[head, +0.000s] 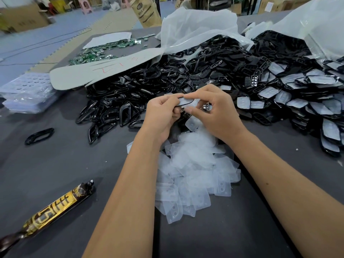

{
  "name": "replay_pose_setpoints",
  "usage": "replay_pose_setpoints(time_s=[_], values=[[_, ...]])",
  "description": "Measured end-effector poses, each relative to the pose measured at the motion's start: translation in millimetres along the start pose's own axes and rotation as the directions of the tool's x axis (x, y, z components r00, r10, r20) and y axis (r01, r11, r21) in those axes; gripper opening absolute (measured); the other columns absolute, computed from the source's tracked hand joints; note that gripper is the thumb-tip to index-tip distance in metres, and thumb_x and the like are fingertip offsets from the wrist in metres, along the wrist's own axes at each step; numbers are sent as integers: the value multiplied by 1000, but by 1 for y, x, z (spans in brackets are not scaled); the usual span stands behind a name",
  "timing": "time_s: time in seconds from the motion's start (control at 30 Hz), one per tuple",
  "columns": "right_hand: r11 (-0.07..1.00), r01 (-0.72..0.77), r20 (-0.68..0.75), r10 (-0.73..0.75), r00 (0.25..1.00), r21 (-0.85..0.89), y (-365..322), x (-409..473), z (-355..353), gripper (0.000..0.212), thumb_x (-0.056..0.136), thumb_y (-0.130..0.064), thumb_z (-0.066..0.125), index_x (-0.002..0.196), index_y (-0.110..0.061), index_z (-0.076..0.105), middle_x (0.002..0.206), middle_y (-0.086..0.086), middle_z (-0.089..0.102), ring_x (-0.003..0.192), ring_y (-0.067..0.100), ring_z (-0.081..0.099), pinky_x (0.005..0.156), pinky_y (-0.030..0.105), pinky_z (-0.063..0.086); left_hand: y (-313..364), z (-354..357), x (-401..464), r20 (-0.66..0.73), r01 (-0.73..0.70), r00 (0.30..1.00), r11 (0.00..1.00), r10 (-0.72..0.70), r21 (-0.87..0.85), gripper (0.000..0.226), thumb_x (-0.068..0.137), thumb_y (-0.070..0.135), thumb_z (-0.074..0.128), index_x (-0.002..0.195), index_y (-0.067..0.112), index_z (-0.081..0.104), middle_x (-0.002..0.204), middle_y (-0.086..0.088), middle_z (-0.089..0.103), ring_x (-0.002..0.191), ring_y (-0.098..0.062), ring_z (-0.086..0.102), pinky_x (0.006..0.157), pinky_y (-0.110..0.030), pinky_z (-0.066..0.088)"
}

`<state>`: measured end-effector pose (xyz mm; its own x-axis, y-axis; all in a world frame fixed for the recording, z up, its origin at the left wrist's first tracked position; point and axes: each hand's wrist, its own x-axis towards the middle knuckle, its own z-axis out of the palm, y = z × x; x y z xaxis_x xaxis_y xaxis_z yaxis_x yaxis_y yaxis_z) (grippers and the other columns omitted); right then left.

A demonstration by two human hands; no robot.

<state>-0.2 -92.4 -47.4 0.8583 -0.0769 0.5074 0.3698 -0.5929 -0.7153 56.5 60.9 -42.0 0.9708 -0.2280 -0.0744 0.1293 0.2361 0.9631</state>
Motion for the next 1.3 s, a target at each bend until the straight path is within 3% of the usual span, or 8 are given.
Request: replay_pose_setpoints(time_s=[0.17, 0.3, 0.4, 0.57, 0.67, 0.97, 1.17, 1.3], values=[[996, -54, -109, 62, 992, 70, 1, 1, -1, 2, 92, -13, 78, 93, -13, 80, 102, 14, 64, 93, 20, 63, 84, 27, 53, 6, 3, -3, 100, 161, 984, 978, -148, -131, 44, 105, 38, 54, 106, -4, 68, 82, -15, 73, 60, -15, 62, 57, -18, 54], [907, -256, -86, 300, 950, 335, 2, 4, -8, 16, 97, -14, 73, 81, -18, 76, 101, 6, 62, 67, 6, 57, 57, 17, 45, 1, 11, -4, 111, 67, 992, 995, -59, -70, 19, 106, 12, 56, 112, -4, 66, 79, -9, 69, 68, -15, 68, 63, -18, 57], [820, -354, 22, 386, 922, 449, 3, 4, -9, 16, 100, -19, 69, 88, -17, 79, 84, -4, 68, 53, 2, 56, 43, 13, 39, -1, 12, -5, 105, 30, 994, 999, -28, -16, 13, 105, 9, 57, 106, 3, 68, 92, -11, 69, 76, -14, 66, 70, -21, 58], [715, -370, 109, 384, 917, 593, 8, 5, -12, 20, 102, -6, 62, 113, -13, 77, 95, 9, 75, 82, 18, 66, 68, 26, 56, -1, 12, -5, 107, 7, 994, 1000, -6, -1, 19, 106, 8, 54, 96, 7, 70, 93, -11, 70, 79, -17, 61, 76, -26, 60], [690, -345, 87, 380, 921, 636, 12, 5, -11, 23, 96, 2, 66, 116, -8, 73, 88, 8, 73, 82, 20, 68, 79, 34, 59, -2, 12, -5, 103, -8, 995, 1000, 5, 30, 19, 107, 10, 54, 95, 8, 69, 90, -11, 64, 72, -14, 57, 73, -25, 59], [731, -270, -41, 378, 925, 627, 14, 3, -9, 20, 90, 3, 75, 105, -10, 74, 82, 9, 77, 75, 20, 73, 77, 32, 60, -7, 14, -4, 38, -85, 996, 996, 84, -1, 5, 97, 2, 68, 95, 6, 70, 80, -5, 76, 70, -10, 68, 70, -21, 58], [688, -291, 24, 370, 929, 665, 14, 4, -8, 26, 90, 8, 71, 113, -6, 72, 90, 15, 73, 78, 20, 71, 81, 32, 61, -6, 12, -4, 61, -100, 993, 995, 99, 20, 6, 98, 1, 66, 101, 4, 71, 81, -4, 76, 71, -8, 68, 70, -20, 57], [652, -304, 63, 366, 928, 695, 17, 5, -8, 26, 91, 8, 71, 110, -10, 74, 84, 4, 75, 79, 16, 73, 80, 27, 60, -4, 13, -5, 63, -88, 994, 996, 87, 23, 8, 99, 2, 66, 104, 2, 71, 84, -6, 76, 72, -10, 67, 71, -20, 57]])
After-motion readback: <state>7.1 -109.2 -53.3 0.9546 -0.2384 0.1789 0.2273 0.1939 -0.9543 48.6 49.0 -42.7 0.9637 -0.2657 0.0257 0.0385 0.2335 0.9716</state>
